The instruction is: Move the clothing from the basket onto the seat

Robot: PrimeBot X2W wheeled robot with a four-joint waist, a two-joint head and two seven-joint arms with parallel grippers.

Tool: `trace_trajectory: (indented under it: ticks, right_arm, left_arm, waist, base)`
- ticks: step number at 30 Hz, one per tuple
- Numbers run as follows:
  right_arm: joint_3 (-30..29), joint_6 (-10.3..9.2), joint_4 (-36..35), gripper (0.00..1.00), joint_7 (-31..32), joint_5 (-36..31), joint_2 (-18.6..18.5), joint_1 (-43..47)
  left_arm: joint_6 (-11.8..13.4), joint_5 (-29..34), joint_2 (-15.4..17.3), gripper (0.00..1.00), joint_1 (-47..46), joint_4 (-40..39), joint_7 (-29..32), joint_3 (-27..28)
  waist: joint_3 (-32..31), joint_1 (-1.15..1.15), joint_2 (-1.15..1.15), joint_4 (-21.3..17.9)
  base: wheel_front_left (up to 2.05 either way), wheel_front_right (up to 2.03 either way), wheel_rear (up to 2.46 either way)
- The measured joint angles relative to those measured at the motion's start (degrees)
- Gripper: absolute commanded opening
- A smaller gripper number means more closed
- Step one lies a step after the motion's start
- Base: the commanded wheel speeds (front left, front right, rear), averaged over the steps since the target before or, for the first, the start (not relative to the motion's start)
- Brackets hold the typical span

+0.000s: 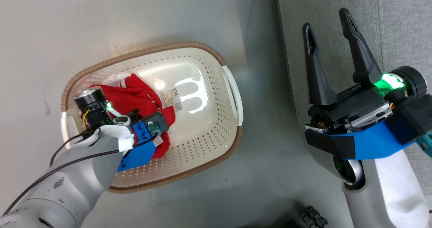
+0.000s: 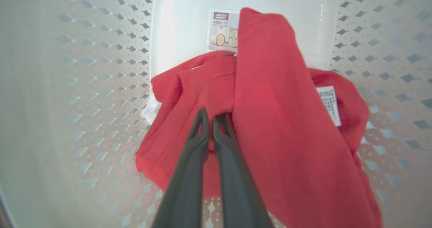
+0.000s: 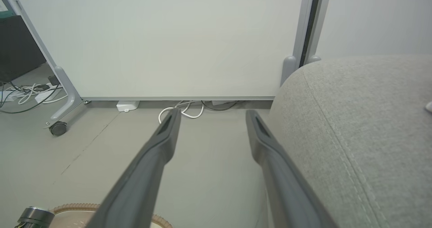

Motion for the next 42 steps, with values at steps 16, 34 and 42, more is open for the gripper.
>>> trace_trajectory:
  ticks: [16,34,42]
  right_arm:
    - [-1.2,0.00,3.5,1.00,0.0,-1.3,0.0,3.4]
    - [-3.4,0.00,7.1,1.00,0.0,-2.6,-0.8,11.8]
    - [-3.5,0.00,7.8,1.00,0.0,-2.5,-0.8,15.4]
  left_arm:
    - [0.0,-9.9,-3.2,0.00,2.3,-5.2,-6.9,0.0]
    - [0.0,-21.0,-5.6,0.00,7.3,-12.9,-14.3,2.5]
    - [2.4,-20.1,-3.1,0.00,11.5,-26.1,-14.3,10.8]
  waist:
    - [-13.1,0.00,0.00,5.5]
    - [-30.1,0.00,0.01,12.5]
    - [-35.9,-0.01,0.00,13.6]
  base:
    - [0.00,0.00,0.00]
    - [0.00,0.00,0.00]
    - [0.00,0.00,0.00]
